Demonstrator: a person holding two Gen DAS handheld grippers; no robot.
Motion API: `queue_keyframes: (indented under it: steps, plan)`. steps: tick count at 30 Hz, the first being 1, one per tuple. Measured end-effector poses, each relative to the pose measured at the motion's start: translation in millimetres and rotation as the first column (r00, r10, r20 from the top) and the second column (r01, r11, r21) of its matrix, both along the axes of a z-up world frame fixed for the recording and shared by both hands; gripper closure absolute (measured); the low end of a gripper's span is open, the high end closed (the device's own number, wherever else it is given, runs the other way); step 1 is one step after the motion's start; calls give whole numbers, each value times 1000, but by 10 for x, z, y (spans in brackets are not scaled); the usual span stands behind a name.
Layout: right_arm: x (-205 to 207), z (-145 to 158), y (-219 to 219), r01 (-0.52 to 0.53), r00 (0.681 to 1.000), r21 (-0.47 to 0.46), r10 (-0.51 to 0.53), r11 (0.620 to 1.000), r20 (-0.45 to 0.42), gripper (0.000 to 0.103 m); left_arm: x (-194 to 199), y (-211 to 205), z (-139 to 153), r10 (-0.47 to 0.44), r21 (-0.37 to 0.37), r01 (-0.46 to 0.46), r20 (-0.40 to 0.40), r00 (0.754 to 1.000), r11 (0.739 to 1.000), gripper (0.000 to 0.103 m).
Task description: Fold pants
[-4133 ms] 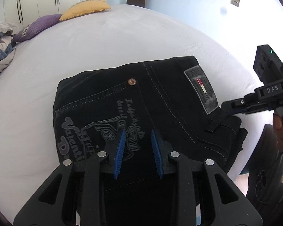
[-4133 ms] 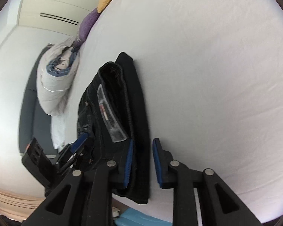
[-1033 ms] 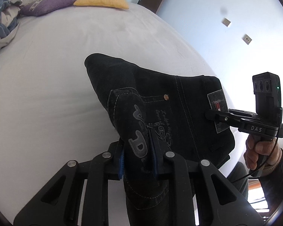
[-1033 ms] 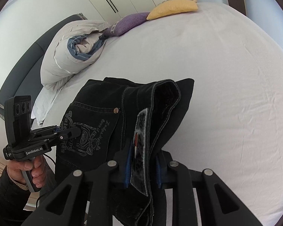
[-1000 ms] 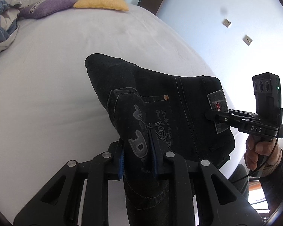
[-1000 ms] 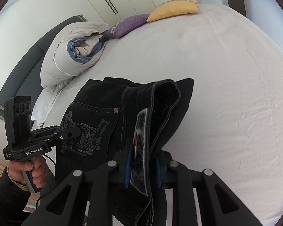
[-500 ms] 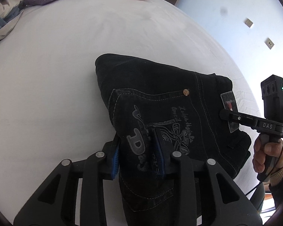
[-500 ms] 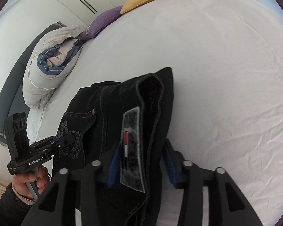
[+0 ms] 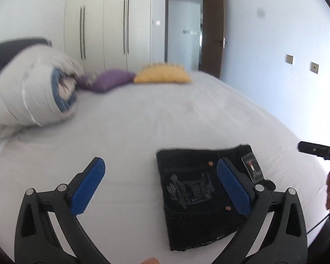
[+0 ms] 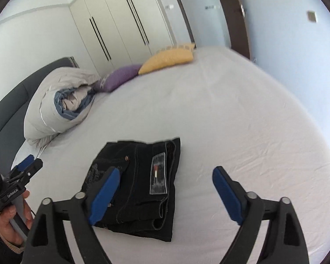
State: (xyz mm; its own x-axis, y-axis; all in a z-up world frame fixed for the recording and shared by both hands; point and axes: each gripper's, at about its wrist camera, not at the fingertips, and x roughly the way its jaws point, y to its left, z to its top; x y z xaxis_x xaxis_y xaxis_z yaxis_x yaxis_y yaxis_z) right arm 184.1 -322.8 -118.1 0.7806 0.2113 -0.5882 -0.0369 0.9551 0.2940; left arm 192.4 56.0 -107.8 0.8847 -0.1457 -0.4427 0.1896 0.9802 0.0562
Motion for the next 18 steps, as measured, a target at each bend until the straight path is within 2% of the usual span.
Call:
queue_keyframes:
  steps: [1,3,4,6,9,12,15,18]
  plan:
    - [-160,175,19,24,997,-14,-23,1000,67,0,-174,-18,152,29,44,-33,69,997,998,0]
    - [-454,494,42,64,980,-22,-58,998,191,0,-428,-42,399,69,100,-85,161,985,991,0]
    - [-549,646,55,75,971,-22,-68,997,231,0,-491,-68,526,86,110,-110,197,977,988,0]
    - [-765,901,80,96,952,-19,-86,995,295,0,-807,-44,742,119,86,-144,252,961,986,0]
    - [-1064,1266,116,131,910,-8,-116,991,398,0,-1155,-1,1099,124,14,-132,256,959,991,0]
    - [-1312,1548,97,162,867,23,-154,986,473,0,-1539,-58,1353,64,-12,-63,266,962,998,0]
    - [-1466,1772,115,160,849,32,-155,987,506,0,-1819,8,1538,71,4,-76,308,949,997,0]
    - [-1579,1929,192,142,841,11,-126,990,526,0,-1855,17,1558,97,45,-110,235,967,993,0]
